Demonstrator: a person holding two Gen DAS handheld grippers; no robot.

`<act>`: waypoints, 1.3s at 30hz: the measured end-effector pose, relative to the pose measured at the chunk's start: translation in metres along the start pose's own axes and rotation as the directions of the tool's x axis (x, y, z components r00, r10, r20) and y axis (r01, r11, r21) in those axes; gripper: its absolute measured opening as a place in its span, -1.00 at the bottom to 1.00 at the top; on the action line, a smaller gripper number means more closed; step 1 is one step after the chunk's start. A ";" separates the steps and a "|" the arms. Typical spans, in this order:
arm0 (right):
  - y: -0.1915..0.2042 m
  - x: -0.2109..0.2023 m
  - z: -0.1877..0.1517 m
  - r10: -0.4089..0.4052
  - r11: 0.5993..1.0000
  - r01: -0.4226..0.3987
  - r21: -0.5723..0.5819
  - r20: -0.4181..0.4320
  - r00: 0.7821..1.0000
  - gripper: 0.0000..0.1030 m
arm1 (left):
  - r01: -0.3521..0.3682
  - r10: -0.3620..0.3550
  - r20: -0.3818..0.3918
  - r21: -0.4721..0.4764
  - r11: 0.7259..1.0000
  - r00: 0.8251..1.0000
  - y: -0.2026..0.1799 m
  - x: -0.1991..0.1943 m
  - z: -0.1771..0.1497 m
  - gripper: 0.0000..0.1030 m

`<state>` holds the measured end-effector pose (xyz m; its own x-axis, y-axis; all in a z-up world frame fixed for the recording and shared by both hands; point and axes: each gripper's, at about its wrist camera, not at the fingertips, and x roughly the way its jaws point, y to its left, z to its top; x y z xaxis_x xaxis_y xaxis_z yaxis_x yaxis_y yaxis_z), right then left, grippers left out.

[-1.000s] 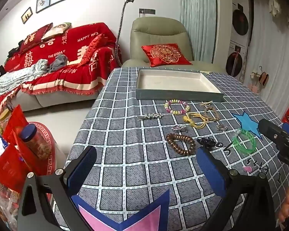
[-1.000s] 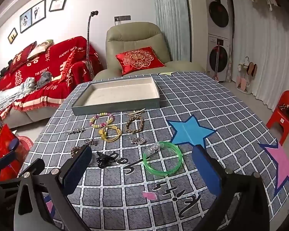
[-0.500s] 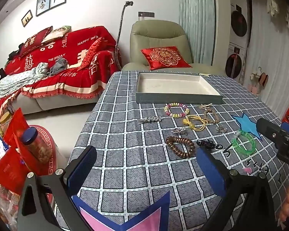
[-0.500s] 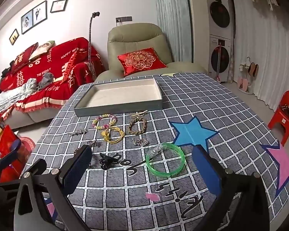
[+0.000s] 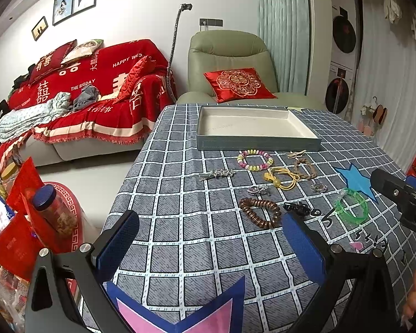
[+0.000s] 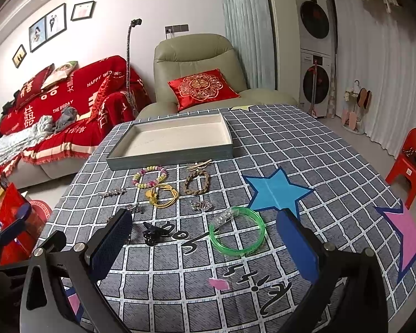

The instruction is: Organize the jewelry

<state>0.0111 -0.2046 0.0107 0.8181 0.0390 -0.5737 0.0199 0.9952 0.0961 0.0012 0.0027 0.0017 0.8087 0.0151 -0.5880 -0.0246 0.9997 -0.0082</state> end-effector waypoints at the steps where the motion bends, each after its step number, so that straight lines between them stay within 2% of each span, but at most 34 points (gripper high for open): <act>1: 0.000 0.000 0.000 0.001 1.000 -0.001 0.000 0.000 1.000 1.00 | 0.000 0.000 -0.001 0.000 1.000 1.000 0.000 0.000 0.000 1.00; 39: 0.002 -0.002 -0.001 0.007 1.000 -0.007 0.000 0.001 1.000 1.00 | -0.009 0.009 0.001 -0.019 1.000 1.000 0.003 -0.001 0.000 1.00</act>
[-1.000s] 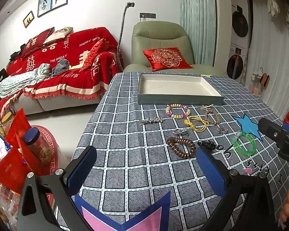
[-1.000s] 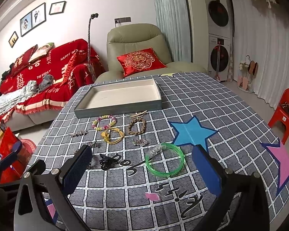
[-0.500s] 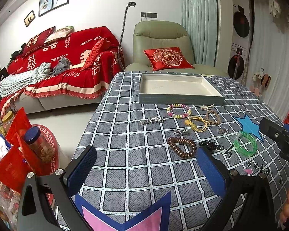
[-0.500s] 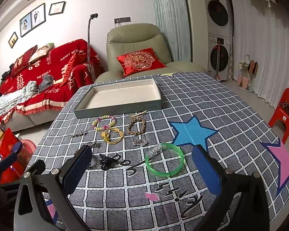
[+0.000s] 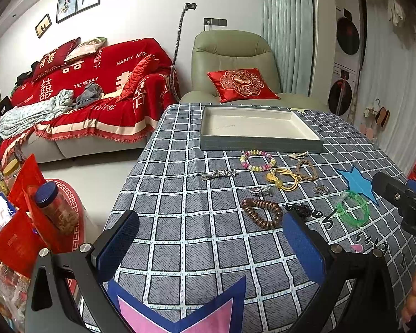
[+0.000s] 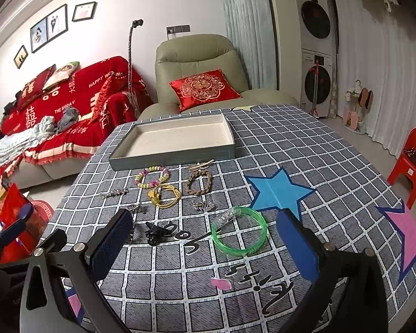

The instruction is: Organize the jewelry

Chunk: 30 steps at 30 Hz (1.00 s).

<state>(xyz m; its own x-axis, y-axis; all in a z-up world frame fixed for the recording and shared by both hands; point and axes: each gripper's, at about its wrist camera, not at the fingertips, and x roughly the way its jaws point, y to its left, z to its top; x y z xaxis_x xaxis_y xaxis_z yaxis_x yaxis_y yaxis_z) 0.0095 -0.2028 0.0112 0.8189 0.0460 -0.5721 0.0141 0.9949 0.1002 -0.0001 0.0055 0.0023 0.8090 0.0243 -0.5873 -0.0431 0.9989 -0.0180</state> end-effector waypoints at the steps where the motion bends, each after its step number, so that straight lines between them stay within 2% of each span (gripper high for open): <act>1: 0.000 0.000 0.000 0.001 1.000 -0.001 0.000 0.000 1.000 1.00 | 0.001 -0.001 0.000 0.000 1.000 1.000 0.000 0.000 0.000 1.00; 19: 0.003 -0.003 0.000 0.013 1.000 -0.013 -0.001 0.002 1.000 1.00 | -0.004 0.004 -0.007 -0.004 1.000 1.000 0.000 0.001 -0.002 1.00; 30: 0.002 -0.001 -0.001 0.022 1.000 -0.022 -0.001 -0.010 1.000 1.00 | 0.000 -0.001 -0.044 -0.024 1.000 0.999 0.002 0.007 -0.001 1.00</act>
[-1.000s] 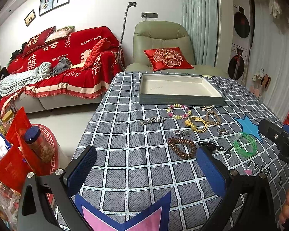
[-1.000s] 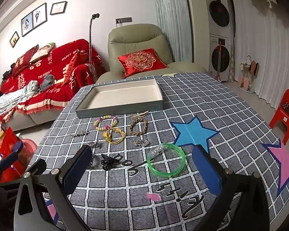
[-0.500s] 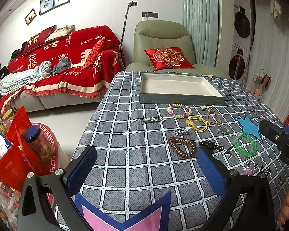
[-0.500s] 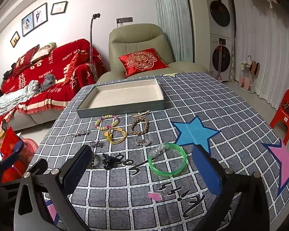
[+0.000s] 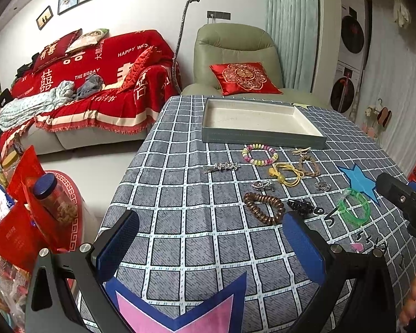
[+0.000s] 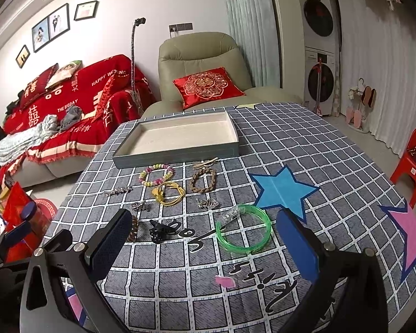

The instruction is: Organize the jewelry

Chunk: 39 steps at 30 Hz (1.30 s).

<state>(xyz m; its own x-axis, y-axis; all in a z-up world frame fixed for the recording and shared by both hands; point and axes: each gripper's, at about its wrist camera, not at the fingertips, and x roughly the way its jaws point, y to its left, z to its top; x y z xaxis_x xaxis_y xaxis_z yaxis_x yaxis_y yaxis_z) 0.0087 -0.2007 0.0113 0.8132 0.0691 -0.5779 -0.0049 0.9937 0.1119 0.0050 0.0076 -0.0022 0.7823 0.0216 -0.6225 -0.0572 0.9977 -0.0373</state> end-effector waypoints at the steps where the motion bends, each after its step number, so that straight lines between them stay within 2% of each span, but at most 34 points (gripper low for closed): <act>1: 0.000 0.000 0.000 0.001 1.000 -0.001 -0.001 0.000 1.000 1.00 | -0.001 0.001 -0.002 -0.001 1.000 1.000 0.000 0.000 0.000 1.00; 39: 0.002 0.000 -0.001 0.015 1.000 -0.015 0.004 -0.015 1.000 1.00 | -0.005 0.005 -0.031 0.007 1.000 1.000 -0.005 0.006 -0.004 1.00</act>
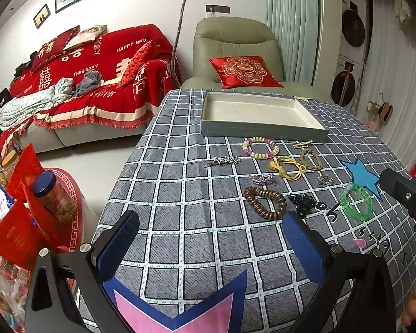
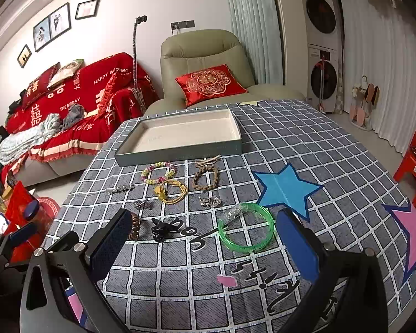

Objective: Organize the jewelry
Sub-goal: 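Grasp the brown wooden bead bracelet with the left tool while the right tool grasps the green bangle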

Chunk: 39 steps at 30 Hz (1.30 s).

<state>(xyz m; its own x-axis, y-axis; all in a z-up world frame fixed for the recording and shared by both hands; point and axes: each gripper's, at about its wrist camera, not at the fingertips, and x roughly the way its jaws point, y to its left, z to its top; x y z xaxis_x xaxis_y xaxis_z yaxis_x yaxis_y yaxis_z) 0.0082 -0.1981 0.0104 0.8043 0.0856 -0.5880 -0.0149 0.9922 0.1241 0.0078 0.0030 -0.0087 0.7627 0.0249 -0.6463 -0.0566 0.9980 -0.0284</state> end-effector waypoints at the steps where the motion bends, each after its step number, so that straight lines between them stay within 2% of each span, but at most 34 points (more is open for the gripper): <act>1: -0.001 0.001 0.000 0.000 1.000 0.000 0.000 -0.004 1.000 1.00 | 0.001 -0.001 -0.004 0.002 1.000 1.000 -0.001 0.002 0.000 1.00; 6: -0.012 0.007 0.002 -0.019 1.000 0.018 -0.009 -0.021 1.000 1.00 | 0.017 -0.017 -0.042 -0.001 1.000 0.999 0.004 0.013 0.004 1.00; 12: -0.039 0.022 0.006 -0.064 0.998 0.064 0.004 -0.081 0.995 1.00 | 0.029 -0.030 -0.145 -0.014 0.999 0.989 0.009 0.044 0.010 1.00; 16: -0.059 0.040 0.006 -0.112 0.993 0.115 0.013 -0.154 0.982 1.00 | 0.074 -0.082 -0.230 -0.042 0.996 0.970 0.007 0.069 0.016 1.00; 22: -0.083 0.070 0.004 -0.135 0.989 0.146 0.025 -0.263 0.955 1.00 | 0.110 -0.123 -0.290 -0.060 0.992 0.949 -0.004 0.092 0.020 1.00; 26: -0.088 0.089 0.000 -0.133 0.989 0.145 0.014 -0.322 0.937 0.98 | 0.116 -0.126 -0.309 -0.051 0.992 0.943 -0.012 0.104 0.024 1.00; 29: -0.087 0.100 0.000 -0.137 0.990 0.143 -0.011 -0.351 0.926 0.79 | 0.117 -0.125 -0.344 -0.045 0.992 0.931 -0.016 0.113 0.023 1.00; 31: -0.087 0.108 0.000 -0.132 0.990 0.137 -0.014 -0.374 0.918 0.72 | 0.109 -0.111 -0.340 -0.025 0.994 0.934 -0.019 0.114 0.023 0.98; 32: -0.087 0.112 -0.002 -0.129 0.991 0.134 -0.015 -0.388 0.913 0.55 | 0.106 -0.105 -0.341 -0.015 0.994 0.934 -0.021 0.115 0.023 0.94; 33: -0.087 0.114 -0.003 -0.133 0.990 0.136 -0.020 -0.398 0.908 0.50 | 0.101 -0.095 -0.339 0.000 0.995 0.936 -0.023 0.115 0.023 0.91; 36: -0.083 0.115 -0.002 -0.147 0.989 0.138 -0.051 -0.395 0.907 0.33 | 0.092 -0.073 -0.333 0.039 0.995 0.940 -0.029 0.115 0.025 0.70; 37: -0.082 0.116 -0.002 -0.144 0.990 0.133 -0.054 -0.396 0.907 0.28 | 0.091 -0.069 -0.327 0.054 0.994 0.942 -0.031 0.114 0.025 0.59; 39: -0.080 0.117 0.000 -0.140 0.990 0.126 -0.060 -0.399 0.906 0.05 | 0.103 -0.074 -0.315 0.076 0.992 0.946 -0.034 0.112 0.026 0.32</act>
<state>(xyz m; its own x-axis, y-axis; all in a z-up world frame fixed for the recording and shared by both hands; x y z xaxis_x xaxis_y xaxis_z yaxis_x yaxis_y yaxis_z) 0.1036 -0.2679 -0.0688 0.4935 -0.0245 -0.8694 0.0509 0.9987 0.0008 0.1121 -0.0271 -0.0602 0.5232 -0.0686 -0.8494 0.0716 0.9968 -0.0364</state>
